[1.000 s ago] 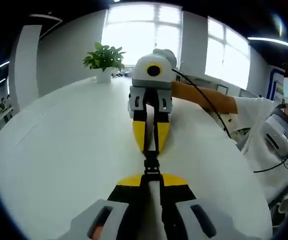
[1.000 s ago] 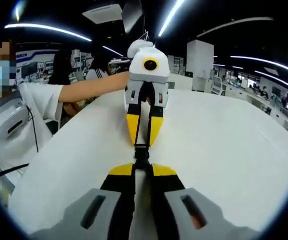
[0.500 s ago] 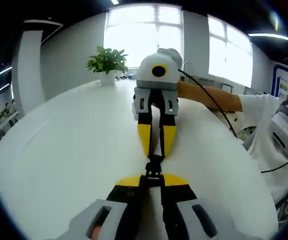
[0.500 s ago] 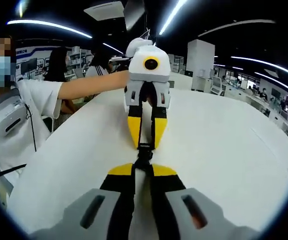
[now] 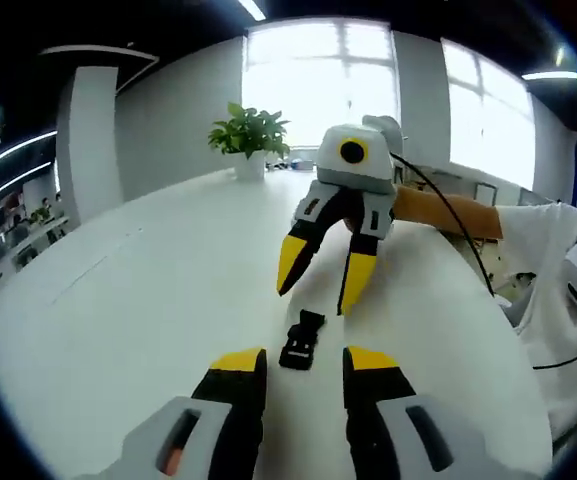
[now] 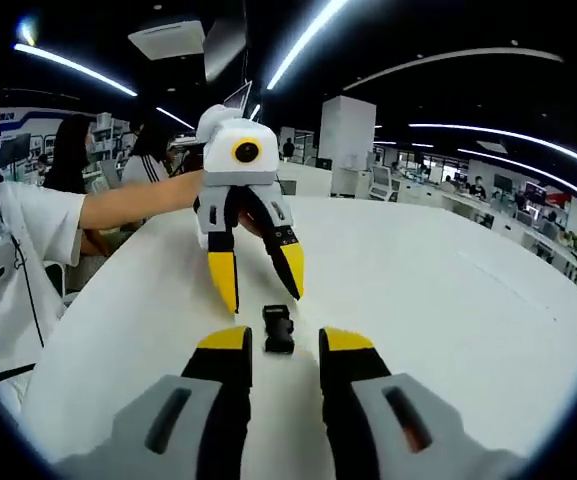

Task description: Snap the two parts of the plastic buckle together until the buckle closes and remains connected.

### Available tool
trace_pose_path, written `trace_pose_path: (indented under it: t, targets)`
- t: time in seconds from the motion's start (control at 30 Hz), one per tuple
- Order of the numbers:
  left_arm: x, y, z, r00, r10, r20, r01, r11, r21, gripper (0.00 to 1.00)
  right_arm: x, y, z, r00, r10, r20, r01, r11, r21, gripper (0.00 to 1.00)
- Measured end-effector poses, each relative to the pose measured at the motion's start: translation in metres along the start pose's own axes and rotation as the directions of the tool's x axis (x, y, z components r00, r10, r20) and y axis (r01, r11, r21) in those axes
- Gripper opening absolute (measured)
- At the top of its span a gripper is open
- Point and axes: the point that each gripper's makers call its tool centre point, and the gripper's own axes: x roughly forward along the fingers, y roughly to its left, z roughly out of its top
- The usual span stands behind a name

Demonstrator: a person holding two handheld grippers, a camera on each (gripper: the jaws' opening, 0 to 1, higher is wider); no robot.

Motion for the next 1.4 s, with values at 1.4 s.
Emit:
trace_pose_path:
  t: [1.4]
  targets:
    - [-0.007,0.000,0.021,0.978,-0.031,0.208,0.034,0.999,-0.011,0.13,0.014,-0.015,0.020,0.992,0.033,0.120,-0.047,0.993,0.108,0.11]
